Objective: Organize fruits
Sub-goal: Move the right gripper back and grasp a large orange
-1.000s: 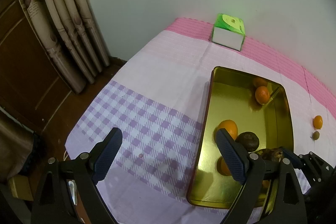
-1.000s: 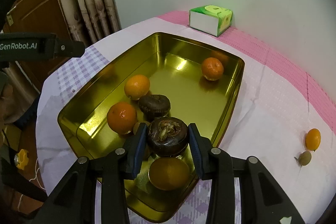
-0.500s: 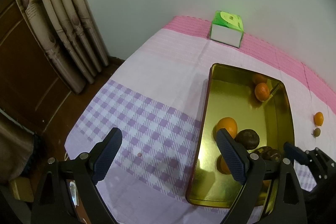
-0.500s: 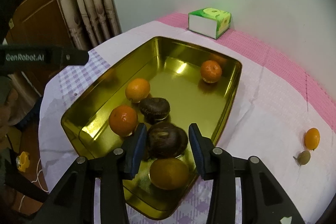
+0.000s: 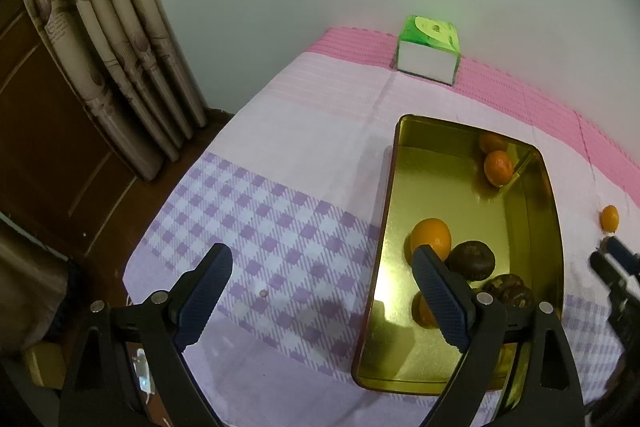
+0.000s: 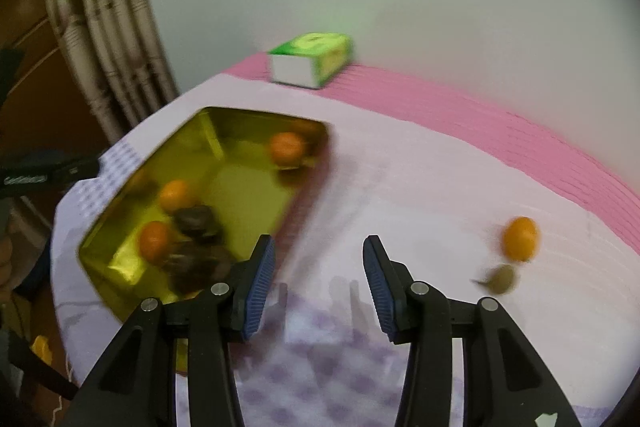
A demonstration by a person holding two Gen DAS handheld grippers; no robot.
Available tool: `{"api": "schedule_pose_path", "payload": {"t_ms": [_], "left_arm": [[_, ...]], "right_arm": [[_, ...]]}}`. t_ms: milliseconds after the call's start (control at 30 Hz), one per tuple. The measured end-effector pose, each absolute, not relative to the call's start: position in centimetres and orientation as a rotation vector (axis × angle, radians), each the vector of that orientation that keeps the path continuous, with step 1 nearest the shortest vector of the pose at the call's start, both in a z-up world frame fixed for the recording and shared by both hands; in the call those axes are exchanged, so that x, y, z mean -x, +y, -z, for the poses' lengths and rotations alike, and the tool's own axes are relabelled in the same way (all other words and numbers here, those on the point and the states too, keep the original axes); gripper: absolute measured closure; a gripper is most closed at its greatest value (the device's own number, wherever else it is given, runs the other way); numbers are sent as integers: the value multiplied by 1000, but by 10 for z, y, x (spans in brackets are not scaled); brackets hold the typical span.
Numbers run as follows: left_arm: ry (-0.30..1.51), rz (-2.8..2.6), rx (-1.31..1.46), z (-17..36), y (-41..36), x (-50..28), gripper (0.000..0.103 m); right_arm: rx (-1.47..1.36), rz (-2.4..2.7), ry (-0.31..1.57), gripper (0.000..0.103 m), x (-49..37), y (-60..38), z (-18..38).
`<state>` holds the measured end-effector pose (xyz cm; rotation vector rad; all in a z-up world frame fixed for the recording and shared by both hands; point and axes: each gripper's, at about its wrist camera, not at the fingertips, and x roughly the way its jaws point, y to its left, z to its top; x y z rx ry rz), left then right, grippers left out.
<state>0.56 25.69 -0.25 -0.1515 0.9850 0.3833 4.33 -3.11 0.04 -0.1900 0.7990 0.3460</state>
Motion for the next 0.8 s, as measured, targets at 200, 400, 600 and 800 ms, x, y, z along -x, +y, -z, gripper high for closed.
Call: {"api": "schedule_pose_path", "payload": {"t_ms": [200, 400, 600, 800], "left_arm": [[982, -377, 151, 3, 256, -7, 12], [973, -349, 142, 4, 253, -8, 12], [966, -315, 109, 5, 242, -10, 12], [940, -286, 75, 2, 233, -10, 12]], "right_arm": [[174, -216, 814, 60, -66, -84, 1], [157, -144, 836, 57, -89, -118, 7], [163, -123, 857, 57, -110, -129, 19], [161, -123, 877, 57, -128, -135, 29]]}}
